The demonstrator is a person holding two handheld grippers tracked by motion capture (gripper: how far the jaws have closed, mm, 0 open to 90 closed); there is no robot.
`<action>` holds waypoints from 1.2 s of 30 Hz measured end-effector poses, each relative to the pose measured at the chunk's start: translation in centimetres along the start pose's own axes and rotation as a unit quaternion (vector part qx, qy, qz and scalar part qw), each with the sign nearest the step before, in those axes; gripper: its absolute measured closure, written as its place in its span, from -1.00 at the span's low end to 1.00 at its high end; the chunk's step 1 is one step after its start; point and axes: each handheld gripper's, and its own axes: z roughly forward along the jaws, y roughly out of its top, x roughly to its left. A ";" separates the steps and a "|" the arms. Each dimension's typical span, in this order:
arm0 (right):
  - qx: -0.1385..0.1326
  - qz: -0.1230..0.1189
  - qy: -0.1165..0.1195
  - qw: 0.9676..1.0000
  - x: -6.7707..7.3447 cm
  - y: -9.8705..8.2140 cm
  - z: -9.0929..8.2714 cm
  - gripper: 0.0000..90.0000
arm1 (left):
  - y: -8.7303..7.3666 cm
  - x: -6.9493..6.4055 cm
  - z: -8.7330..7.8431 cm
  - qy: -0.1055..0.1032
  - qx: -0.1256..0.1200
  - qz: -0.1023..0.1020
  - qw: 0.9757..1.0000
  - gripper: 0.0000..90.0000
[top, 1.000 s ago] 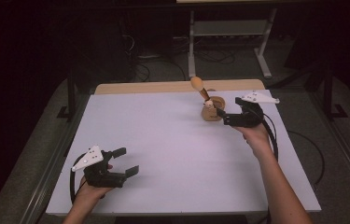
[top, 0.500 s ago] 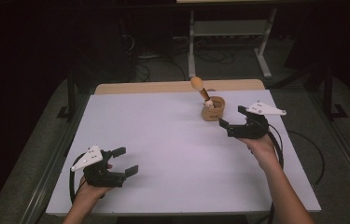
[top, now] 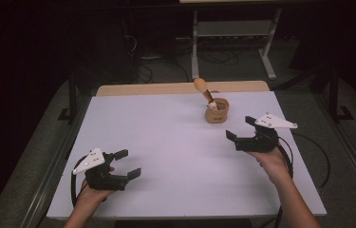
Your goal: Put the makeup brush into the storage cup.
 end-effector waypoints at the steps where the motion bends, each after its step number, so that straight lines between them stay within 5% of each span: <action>1: 0.001 0.003 0.003 1.000 0.1 -0.1 -0.2 -0.87 | 0.0 0.0 0.0 -0.001 -0.001 -0.001 1.000 -0.75; 36: -0.003 0.014 0.008 1.000 2.5 -4.3 -5.6 -0.88 | 0.1 -0.2 0.0 -0.002 -0.001 0.004 1.000 -0.75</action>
